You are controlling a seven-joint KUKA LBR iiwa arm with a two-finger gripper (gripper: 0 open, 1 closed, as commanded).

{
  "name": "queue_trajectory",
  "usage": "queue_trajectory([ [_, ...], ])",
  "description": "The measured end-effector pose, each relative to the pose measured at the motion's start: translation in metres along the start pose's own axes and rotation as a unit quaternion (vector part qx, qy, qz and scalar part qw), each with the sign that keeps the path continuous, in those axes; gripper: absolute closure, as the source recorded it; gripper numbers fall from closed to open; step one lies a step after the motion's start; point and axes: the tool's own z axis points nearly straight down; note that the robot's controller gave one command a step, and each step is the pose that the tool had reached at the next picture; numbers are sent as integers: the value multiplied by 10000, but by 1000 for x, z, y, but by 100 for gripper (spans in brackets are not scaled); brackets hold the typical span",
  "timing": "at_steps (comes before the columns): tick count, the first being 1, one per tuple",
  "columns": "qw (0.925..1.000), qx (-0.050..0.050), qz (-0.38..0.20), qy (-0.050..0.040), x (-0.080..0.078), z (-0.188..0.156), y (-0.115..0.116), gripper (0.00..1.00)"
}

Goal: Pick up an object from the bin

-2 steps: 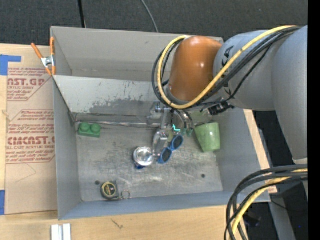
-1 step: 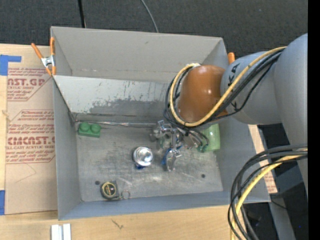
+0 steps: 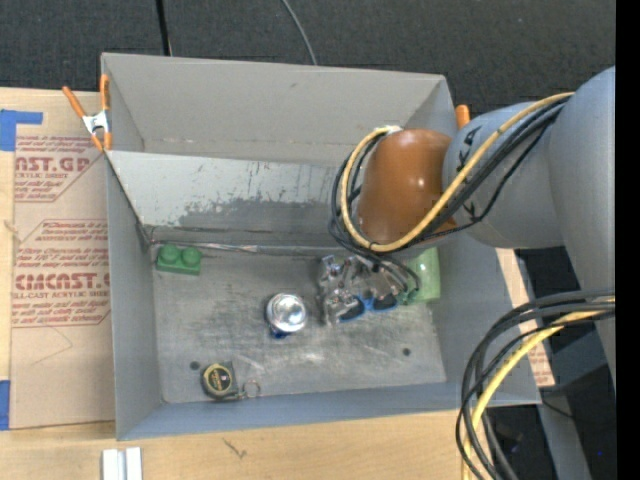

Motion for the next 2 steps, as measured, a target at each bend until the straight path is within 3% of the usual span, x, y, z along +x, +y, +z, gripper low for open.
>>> queue_trajectory([
  [1,10000,4,3,-20,0,2,0,0],
  [2,9950,18,-998,-31,-26,2,59,0],
])
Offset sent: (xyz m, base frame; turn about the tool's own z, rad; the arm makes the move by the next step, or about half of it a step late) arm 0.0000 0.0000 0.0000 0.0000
